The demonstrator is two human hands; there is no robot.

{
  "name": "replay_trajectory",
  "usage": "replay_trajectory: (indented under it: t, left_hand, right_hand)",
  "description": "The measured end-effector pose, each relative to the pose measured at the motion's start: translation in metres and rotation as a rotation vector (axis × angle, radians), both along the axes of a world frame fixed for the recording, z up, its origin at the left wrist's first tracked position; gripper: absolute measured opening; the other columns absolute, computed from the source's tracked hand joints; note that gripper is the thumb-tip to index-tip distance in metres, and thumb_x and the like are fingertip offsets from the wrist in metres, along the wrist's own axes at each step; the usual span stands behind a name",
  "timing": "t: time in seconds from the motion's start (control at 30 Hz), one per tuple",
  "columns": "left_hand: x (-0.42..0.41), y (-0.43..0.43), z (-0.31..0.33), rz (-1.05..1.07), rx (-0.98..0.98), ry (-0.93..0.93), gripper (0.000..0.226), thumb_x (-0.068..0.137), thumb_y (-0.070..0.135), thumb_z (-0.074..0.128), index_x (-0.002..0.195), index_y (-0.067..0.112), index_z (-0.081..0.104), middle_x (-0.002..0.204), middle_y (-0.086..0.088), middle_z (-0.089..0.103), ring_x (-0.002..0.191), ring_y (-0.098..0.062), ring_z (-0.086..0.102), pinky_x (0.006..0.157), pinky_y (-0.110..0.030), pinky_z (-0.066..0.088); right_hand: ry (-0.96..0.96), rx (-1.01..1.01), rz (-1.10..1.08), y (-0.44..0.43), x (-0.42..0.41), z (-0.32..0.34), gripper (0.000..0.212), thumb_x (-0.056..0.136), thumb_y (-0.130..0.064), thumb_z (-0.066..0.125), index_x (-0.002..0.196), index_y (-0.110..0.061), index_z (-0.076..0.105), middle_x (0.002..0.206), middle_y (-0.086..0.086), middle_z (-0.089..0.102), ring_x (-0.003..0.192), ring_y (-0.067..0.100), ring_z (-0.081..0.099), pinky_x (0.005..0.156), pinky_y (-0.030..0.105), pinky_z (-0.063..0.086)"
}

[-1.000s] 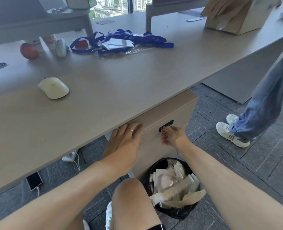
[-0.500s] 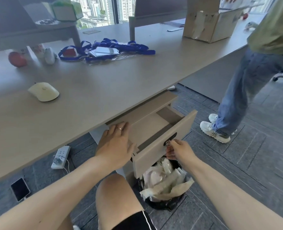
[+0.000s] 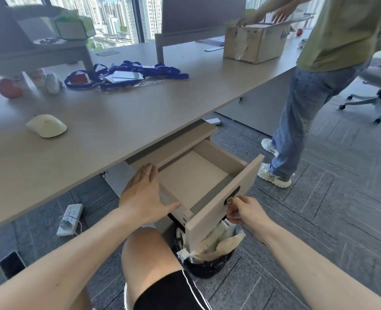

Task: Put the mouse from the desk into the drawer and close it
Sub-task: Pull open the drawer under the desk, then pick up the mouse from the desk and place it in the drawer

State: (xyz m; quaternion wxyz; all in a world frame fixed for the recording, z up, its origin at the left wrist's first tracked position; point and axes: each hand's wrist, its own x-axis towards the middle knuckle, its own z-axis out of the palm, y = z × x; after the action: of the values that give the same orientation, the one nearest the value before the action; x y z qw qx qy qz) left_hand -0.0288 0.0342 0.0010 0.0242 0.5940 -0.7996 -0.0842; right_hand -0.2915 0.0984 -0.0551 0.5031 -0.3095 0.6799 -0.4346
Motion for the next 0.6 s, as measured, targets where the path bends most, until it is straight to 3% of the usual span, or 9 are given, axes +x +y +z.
replay_trajectory:
  t: [0.17,0.3,0.37,0.47,0.6]
  left_hand:
    - [-0.002,-0.003,0.000,-0.006,-0.003,-0.013,0.133,0.070,0.089,0.051,0.158,0.008,-0.005,0.169,-0.010,-0.004,0.154,-0.024,-0.003,0.121,-0.039,0.010]
    - [0.006,-0.006,0.013,-0.056,0.045,0.050,0.121,0.074,0.083,0.054,0.159,0.011,0.007,0.168,-0.010,0.010,0.152,-0.024,0.011,0.121,-0.040,0.021]
    - [0.016,-0.007,0.030,-0.118,0.040,0.104,0.105,0.081,0.075,0.057,0.158,0.016,0.017,0.162,-0.009,0.027,0.145,-0.025,0.029,0.113,-0.043,0.035]
    - [0.034,-0.011,0.063,-0.218,-0.057,0.206,0.079,0.086,0.064,0.061,0.151,0.025,0.037,0.146,-0.002,0.052,0.129,-0.021,0.052,0.105,-0.041,0.044]
    - [0.070,-0.023,0.110,-0.219,-0.148,0.292,0.056,0.089,0.052,0.066,0.136,0.025,0.057,0.121,0.006,0.067,0.106,-0.011,0.062,0.094,-0.035,0.049]
  right_hand:
    - [0.032,0.015,0.008,0.002,0.001,0.001,0.024,0.096,-0.016,0.044,0.088,0.000,0.059,0.077,0.016,0.065,0.064,0.025,0.062,0.065,0.034,0.050]
    - [0.161,0.127,0.093,0.000,-0.004,0.010,0.028,0.097,-0.026,0.045,0.099,-0.004,0.062,0.092,0.014,0.074,0.074,0.026,0.068,0.078,0.042,0.057]
    - [0.440,0.189,0.245,-0.003,-0.013,0.024,0.036,0.095,-0.041,0.047,0.099,-0.010,0.063,0.095,0.011,0.074,0.079,0.024,0.069,0.081,0.045,0.057]
    - [1.020,0.211,0.478,-0.016,-0.021,0.067,0.045,0.089,-0.056,0.044,0.092,-0.015,0.063,0.092,0.006,0.069,0.082,0.025,0.066,0.077,0.040,0.055]
    - [1.295,0.083,0.557,-0.049,0.005,0.137,0.039,0.091,-0.050,0.043,0.098,-0.017,0.063,0.098,0.007,0.067,0.089,0.030,0.064,0.081,0.041,0.054]
